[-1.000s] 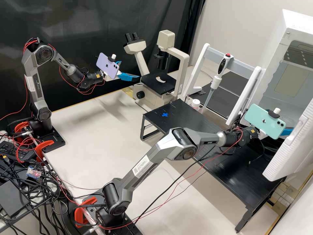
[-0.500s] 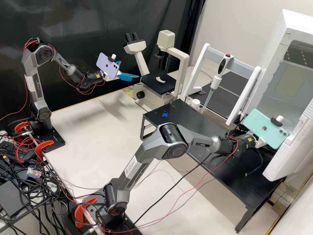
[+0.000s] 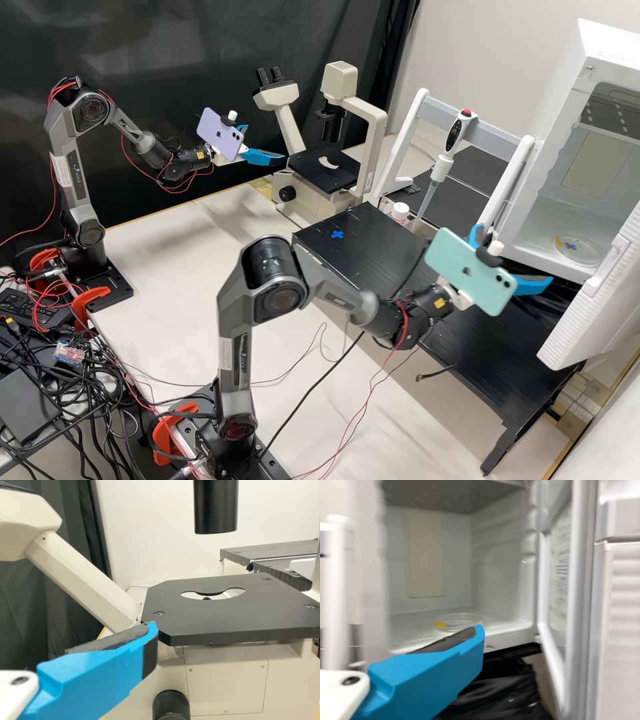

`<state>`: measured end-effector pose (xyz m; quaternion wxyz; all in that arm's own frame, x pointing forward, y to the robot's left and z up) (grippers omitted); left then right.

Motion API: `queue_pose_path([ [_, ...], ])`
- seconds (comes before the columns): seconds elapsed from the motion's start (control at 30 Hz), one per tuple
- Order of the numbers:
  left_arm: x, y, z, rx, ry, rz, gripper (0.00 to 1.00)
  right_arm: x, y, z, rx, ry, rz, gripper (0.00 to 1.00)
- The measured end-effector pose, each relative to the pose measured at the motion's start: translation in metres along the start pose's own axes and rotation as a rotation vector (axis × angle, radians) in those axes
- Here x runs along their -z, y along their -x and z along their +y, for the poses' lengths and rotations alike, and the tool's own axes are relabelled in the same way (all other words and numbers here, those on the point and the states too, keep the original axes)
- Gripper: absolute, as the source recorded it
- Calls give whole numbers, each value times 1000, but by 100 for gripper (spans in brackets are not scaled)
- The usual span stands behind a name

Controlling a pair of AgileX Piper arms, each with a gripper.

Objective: Move the petri dish to the incubator

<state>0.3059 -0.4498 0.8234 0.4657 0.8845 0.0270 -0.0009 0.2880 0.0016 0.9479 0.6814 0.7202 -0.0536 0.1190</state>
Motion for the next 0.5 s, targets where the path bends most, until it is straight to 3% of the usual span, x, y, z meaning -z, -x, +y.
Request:
queue_pose_path([
  [0.1, 0, 0, 0, 0, 0, 0, 100, 14, 34, -8, -7, -8, 58, 100],
  [0.27, 0, 0, 0, 0, 0, 0, 100, 34, 84, -28, -56, -50, 105, 100],
  [0.37, 0, 0, 0, 0, 0, 0, 100, 41, 102, -37, -58, -50, 128, 100],
  [0.5, 0, 0, 0, 0, 0, 0, 100, 47, 119, -50, -28, -97, 144, 100],
])
